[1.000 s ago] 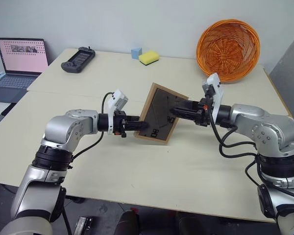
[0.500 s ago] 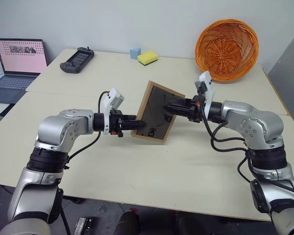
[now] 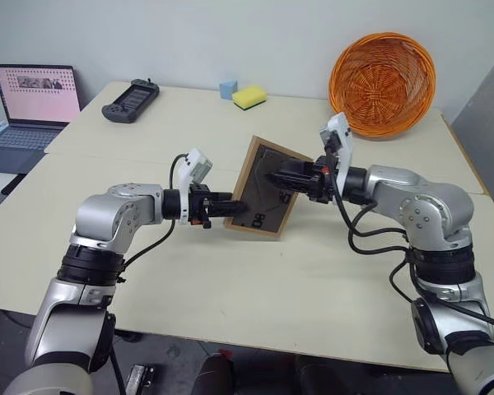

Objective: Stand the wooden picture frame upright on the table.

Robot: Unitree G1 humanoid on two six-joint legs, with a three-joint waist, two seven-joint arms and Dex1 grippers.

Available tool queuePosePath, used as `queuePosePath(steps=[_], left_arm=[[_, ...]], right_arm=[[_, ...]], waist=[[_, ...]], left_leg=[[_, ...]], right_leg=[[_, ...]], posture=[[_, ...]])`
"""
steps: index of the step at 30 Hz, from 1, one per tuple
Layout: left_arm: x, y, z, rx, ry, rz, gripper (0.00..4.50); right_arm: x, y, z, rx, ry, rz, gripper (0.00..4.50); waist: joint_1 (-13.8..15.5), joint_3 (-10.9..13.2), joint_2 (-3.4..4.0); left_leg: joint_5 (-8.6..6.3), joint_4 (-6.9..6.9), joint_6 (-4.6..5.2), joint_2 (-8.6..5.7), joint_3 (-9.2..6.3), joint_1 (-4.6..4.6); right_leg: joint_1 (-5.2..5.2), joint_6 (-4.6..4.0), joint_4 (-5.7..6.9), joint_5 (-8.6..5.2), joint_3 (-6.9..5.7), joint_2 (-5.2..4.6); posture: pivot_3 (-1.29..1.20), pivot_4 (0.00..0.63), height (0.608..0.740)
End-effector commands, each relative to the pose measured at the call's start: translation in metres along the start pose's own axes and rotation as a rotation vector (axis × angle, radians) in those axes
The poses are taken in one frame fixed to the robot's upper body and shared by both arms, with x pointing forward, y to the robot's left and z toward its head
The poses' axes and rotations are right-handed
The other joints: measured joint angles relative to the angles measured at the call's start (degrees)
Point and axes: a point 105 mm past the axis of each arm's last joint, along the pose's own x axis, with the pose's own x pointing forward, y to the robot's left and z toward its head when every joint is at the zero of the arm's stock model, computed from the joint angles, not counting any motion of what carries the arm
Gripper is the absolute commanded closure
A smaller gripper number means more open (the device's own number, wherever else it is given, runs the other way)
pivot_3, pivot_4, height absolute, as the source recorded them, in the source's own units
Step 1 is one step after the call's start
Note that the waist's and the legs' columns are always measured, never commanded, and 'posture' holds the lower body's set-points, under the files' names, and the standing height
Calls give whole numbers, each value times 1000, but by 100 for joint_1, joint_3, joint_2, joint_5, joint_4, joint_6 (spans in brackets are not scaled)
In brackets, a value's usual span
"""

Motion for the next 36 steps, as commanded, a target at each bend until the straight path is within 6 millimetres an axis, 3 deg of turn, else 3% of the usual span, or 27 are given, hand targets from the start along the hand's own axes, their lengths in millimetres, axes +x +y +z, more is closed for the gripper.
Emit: queuePosePath(steps=[1,6,13,15,27,36], left_arm=[[-2,0,21,72,-51,-3,3192],[-2,3,26,63,-64,-2,3192],[-3,-6,37,17,-87,-45,3192],[-6,-8,40,14,-92,-47,3192],[2,-9,35,8,-93,-47,3192],[-1,-2,34,-3,-95,-23,3192]], right_arm=[[-18,6,8,-13,-22,-15,2271],[-24,5,2,-6,-13,-54,2271],[-28,-23,-10,-180,42,-224,2271],[-31,-26,-14,-139,45,-215,2271],[3,-4,14,-94,-43,-68,2271],[2,3,15,-72,-46,-50,2271]], waist=[[1,0,0],[-3,0,0],[-15,0,0],[-13,0,0],[-17,0,0],[-17,0,0]], left_leg=[[0,0,0,0,0,-1],[0,2,0,0,0,-1],[0,6,0,-1,2,-1],[0,6,0,-1,2,-1],[0,11,-1,-1,4,-1],[0,13,-1,-2,3,-1]], right_leg=[[-1,0,0,0,-1,0],[-1,0,3,0,0,0],[-2,1,7,0,3,1],[-3,1,8,0,3,1],[-14,0,37,0,5,1],[-20,0,52,0,5,1]], posture=[[0,150,740],[0,150,740],[0,150,740],[0,150,740],[0,150,740],[0,150,740]])
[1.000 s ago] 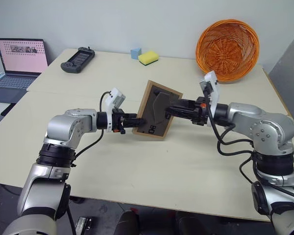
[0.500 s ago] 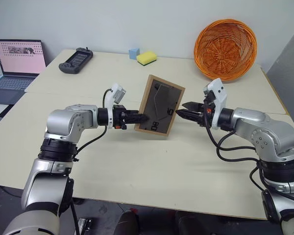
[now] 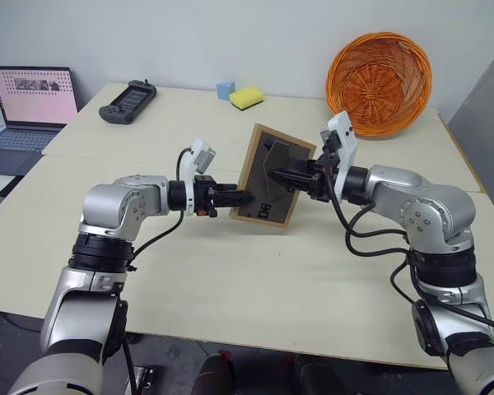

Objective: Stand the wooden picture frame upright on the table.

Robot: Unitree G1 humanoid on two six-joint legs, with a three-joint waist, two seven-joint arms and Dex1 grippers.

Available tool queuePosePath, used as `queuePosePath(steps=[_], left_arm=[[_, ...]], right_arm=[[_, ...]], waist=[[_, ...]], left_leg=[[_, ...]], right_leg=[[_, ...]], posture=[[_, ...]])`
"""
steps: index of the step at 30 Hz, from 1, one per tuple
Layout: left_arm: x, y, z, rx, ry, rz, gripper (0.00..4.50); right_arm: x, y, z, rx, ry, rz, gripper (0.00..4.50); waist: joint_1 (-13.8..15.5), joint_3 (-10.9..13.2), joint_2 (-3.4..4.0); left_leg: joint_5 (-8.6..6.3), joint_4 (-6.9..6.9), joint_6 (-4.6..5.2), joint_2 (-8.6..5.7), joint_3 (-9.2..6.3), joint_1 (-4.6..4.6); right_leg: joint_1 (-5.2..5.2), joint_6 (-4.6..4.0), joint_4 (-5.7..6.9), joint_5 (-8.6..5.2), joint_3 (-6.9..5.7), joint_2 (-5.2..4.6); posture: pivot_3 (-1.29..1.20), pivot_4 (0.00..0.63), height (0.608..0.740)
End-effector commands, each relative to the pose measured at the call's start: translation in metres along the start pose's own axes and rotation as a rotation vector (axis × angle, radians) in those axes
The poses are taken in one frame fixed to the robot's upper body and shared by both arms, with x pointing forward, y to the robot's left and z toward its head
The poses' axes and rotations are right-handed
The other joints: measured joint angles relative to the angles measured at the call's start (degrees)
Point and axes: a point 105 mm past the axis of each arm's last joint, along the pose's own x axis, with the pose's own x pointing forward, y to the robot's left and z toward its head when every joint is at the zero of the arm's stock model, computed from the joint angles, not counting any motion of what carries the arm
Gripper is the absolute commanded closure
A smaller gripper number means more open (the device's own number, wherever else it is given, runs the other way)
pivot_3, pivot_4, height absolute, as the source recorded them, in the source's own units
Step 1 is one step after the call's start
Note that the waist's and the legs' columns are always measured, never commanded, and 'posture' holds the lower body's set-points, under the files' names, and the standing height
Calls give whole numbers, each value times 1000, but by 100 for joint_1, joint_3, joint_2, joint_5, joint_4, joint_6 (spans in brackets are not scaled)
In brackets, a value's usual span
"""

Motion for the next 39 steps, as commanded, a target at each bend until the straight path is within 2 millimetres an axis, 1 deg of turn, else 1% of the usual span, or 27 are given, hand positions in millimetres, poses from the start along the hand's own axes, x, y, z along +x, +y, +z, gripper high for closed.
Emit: queuePosePath(steps=[1,7,10,12,13,15,16,19,20,23,26,28,29,31,33,34,35,36,39], left_arm=[[-9,2,18,40,-57,10,3192],[-12,23,18,11,-62,72,3192],[-10,26,20,17,-61,71,3192],[-9,25,21,21,-62,65,3192],[-8,25,22,22,-63,58,3192],[-6,20,27,29,-70,36,3192],[-5,18,28,31,-72,29,3192],[-10,11,35,12,-83,3,3192],[-12,10,37,7,-85,-2,3192],[-19,9,34,11,-66,3,3192],[-27,7,33,-37,-72,0,3192],[-31,5,33,-105,-82,-16,3192],[-32,4,32,-134,-84,-20,3192],[-34,1,27,-183,-69,-26,3192],[-37,-3,23,-256,-59,-48,3192],[-39,-5,21,-290,-54,-56,3192],[-40,-6,20,-313,-50,-62,3192],[-40,-8,20,-344,-52,-70,3192],[-40,-11,20,-472,-58,-100,3192]], right_arm=[[-9,9,13,-28,-41,14,2271],[-21,17,9,-11,-21,5,2271],[-23,20,6,-23,-10,-5,2271],[-23,17,3,-47,1,-29,2271],[-23,13,1,-72,14,-53,2271],[-25,-2,-10,-121,54,-122,2271],[-26,-6,-13,-132,63,-138,2271],[-35,-27,-26,-228,125,-217,2271],[-37,-31,-28,-241,139,-229,2271],[-45,-40,-29,-245,138,-243,2271],[-57,-57,-30,-452,173,-326,2271],[-62,-63,-28,-522,161,-364,1921],[-64,-65,-28,-552,158,-368,1836],[-67,-68,-30,-618,169,-376,1239],[-70,-70,-31,-757,183,-389,832],[-70,-71,-31,-856,195,-393,575],[-70,-71,-32,-911,199,-392,315],[-69,-69,-30,-1021,196,-388,85],[-64,-62,-32,-1278,181,-359,85]], waist=[[0,0,0],[-2,0,0],[3,0,0],[0,0,0],[1,0,0],[0,0,0],[-1,0,0],[0,0,0],[-1,0,-1],[-18,1,-1],[-13,1,-1],[-11,1,-2],[-12,1,-2],[-14,1,-2],[-13,1,-2],[-13,1,-2],[-13,1,-2],[-16,1,-2],[-18,1,-2]], left_leg=[[0,0,0,0,0,0],[0,1,0,-1,1,0],[0,1,0,-2,1,-1],[0,1,0,-2,3,-1],[0,0,0,-2,3,-1],[0,0,0,-2,5,-1],[0,0,0,-1,5,-1],[0,1,0,-2,7,-3],[0,1,0,-2,8,-5],[0,2,0,-1,16,-6],[0,1,0,2,16,-5],[0,3,0,1,16,-6],[0,4,0,0,19,-6],[0,4,0,1,19,-6],[0,4,0,1,19,-6],[0,6,0,0,19,-6],[0,6,0,0,19,-6],[0,6,0,0,19,-6],[1,7,-1,1,19,-5]], right_leg=[[-1,0,4,0,0,0],[-8,0,13,0,0,0],[-9,0,13,0,0,0],[-9,0,12,0,2,0],[-10,0,13,0,1,0],[-11,0,13,0,4,0],[-11,0,12,0,3,1],[-14,0,11,0,5,1],[-17,1,11,-1,6,1],[-22,0,13,-1,11,0],[-22,0,16,0,10,2],[-22,1,14,-1,10,1],[-22,1,13,-1,12,0],[-22,1,15,-1,12,0],[-22,1,16,-1,12,0],[-22,1,17,-1,12,0],[-22,1,16,-1,12,-1],[-22,1,16,-1,12,0],[-24,1,18,-1,11,0]], posture=[[0,150,740],[0,150,740],[0,150,740],[0,150,740],[0,150,740],[0,150,740],[0,150,740],[0,150,740],[0,150,740],[0,150,740],[0,150,740],[0,150,740],[0,150,740],[0,150,740],[0,150,740],[0,150,740],[0,150,740],[0,150,740],[0,150,740]])
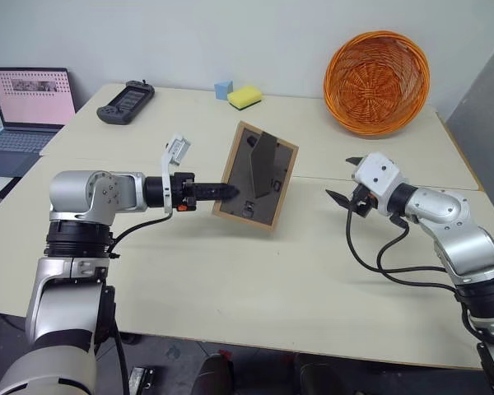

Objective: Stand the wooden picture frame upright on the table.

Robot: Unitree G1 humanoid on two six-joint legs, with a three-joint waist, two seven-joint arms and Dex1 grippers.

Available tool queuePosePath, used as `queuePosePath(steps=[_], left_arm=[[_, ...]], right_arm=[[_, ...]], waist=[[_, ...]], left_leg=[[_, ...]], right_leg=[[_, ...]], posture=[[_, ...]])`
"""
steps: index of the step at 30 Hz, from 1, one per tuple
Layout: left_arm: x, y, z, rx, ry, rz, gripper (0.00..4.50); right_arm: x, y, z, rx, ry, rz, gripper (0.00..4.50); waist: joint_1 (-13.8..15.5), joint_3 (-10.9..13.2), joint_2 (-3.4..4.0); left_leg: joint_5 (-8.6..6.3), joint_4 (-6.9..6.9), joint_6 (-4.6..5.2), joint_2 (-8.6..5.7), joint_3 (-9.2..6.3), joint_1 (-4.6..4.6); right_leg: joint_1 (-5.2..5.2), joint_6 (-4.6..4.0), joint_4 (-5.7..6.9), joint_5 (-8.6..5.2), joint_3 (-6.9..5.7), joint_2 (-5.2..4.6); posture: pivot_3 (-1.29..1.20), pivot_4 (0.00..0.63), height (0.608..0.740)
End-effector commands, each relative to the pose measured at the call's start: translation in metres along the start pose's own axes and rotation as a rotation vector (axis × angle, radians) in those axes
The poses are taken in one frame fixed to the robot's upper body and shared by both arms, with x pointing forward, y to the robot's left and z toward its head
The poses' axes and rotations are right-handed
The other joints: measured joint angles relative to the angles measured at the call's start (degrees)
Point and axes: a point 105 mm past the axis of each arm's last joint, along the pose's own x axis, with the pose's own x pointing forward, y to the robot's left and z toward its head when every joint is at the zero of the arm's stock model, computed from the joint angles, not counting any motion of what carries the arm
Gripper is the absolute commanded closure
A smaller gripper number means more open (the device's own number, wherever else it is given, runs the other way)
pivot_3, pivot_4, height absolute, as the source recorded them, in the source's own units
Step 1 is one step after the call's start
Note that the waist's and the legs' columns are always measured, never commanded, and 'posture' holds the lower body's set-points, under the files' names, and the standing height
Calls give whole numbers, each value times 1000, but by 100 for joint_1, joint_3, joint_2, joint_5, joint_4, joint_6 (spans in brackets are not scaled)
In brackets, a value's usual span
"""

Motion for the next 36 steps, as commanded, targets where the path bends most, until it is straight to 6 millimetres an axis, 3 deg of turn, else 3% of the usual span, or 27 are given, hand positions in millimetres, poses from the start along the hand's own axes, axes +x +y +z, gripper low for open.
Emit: queuePosePath(steps=[1,9,14,19,24,36], left_arm=[[-5,-21,12,-99,-43,-92,3192],[4,-33,-4,-216,12,-182,3192],[8,-42,-17,-227,61,-231,3192],[11,-44,-17,-248,61,-233,3192],[13,-44,-11,-258,37,-223,3192],[24,-46,6,-245,7,-209,3192]], right_arm=[[0,1,18,-387,-124,-69,85],[10,14,26,-712,-285,-175,85],[18,11,30,-721,-324,-242,85],[25,10,44,-745,-378,-291,85],[24,17,59,-781,-436,-310,85],[23,44,64,-728,-474,-292,85]], waist=[[0,0,0],[-1,0,0],[-40,0,0],[-18,0,0],[-18,-1,0],[-36,-1,-1]], left_leg=[[0,1,0,0,0,0],[8,8,-14,-1,-1,0],[16,8,-29,1,0,7],[17,12,-29,-4,-3,6],[17,12,-29,-5,-6,7],[17,16,-30,-9,-8,7]], right_leg=[[0,0,0,0,0,0],[0,-1,6,1,1,-4],[1,-2,17,1,4,-5],[3,-2,18,1,3,-9],[5,-2,20,1,1,-9],[9,-3,21,2,0,-9]], posture=[[0,150,740],[0,150,740],[0,150,740],[0,150,740],[0,150,740],[0,150,740]])
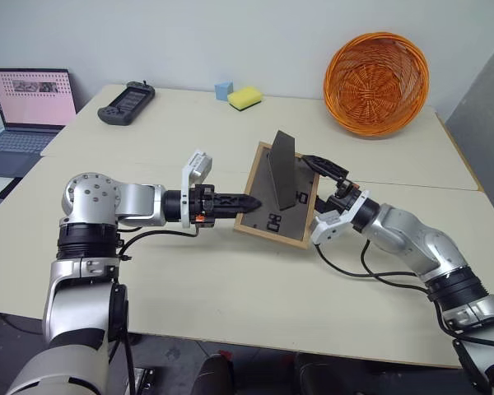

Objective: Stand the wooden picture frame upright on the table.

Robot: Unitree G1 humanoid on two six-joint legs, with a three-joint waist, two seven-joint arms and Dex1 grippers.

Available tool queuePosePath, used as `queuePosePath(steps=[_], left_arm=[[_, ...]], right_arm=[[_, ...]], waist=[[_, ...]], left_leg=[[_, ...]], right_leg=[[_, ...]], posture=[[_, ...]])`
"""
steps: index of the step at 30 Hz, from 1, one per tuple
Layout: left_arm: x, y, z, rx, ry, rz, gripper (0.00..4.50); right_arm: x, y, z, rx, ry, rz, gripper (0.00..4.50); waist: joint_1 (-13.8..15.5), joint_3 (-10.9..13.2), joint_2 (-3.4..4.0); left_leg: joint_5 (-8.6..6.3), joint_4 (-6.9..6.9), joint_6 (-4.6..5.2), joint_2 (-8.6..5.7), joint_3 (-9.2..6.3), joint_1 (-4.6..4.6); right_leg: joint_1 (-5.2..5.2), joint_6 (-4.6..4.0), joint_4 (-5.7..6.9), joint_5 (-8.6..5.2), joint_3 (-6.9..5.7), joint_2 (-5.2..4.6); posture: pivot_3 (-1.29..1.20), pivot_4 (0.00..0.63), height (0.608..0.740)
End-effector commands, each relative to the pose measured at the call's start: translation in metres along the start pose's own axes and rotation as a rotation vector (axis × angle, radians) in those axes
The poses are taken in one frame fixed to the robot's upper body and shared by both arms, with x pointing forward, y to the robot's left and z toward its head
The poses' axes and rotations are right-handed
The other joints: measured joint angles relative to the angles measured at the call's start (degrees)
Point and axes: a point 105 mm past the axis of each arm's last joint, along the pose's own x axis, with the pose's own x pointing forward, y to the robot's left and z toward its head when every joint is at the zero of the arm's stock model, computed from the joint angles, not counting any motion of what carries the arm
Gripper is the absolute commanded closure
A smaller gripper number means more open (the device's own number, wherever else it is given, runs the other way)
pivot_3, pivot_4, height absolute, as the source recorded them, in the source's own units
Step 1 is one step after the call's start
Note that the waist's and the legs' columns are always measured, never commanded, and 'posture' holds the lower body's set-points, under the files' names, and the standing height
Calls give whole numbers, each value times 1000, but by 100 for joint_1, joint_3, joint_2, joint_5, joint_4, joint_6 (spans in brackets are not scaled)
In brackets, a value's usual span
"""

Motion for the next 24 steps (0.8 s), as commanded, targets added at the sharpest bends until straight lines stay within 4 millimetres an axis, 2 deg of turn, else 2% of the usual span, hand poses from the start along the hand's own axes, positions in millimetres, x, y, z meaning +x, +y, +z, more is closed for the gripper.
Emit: queuePosePath(steps=[1,5,8,13,16,24], left_arm=[[-3,-21,12,60,-31,-69,3192],[-3,-22,8,69,-17,-73,3192],[-4,-23,7,70,-13,-78,3192],[-7,-23,4,68,-8,-88,3192],[-8,-23,1,68,-3,-89,3192],[-7,-25,2,66,-3,-97,3192]], right_arm=[[3,-7,4,-20,-13,-30,85],[6,-8,1,-9,3,-40,85],[8,-9,-1,-3,8,-37,537],[6,-5,-7,2,18,-20,1704],[6,-4,-9,10,21,-18,2204],[7,-6,-12,14,35,-29,2256]], waist=[[-7,0,0],[-7,0,0],[-5,0,0],[-6,0,0],[-6,0,0],[-4,0,0]], left_leg=[[0,0,0,1,0,1],[0,0,0,1,0,2],[0,0,0,1,0,2],[0,0,-1,1,0,2],[0,0,0,1,0,2],[0,1,-1,1,-2,2]], right_leg=[[0,0,1,0,0,0],[0,0,2,0,0,0],[1,0,2,0,0,0],[1,0,3,0,0,0],[2,0,3,0,0,-1],[2,0,3,0,-1,0]], posture=[[0,150,740],[0,150,740],[0,150,740],[0,150,740],[0,150,740],[0,150,740]])
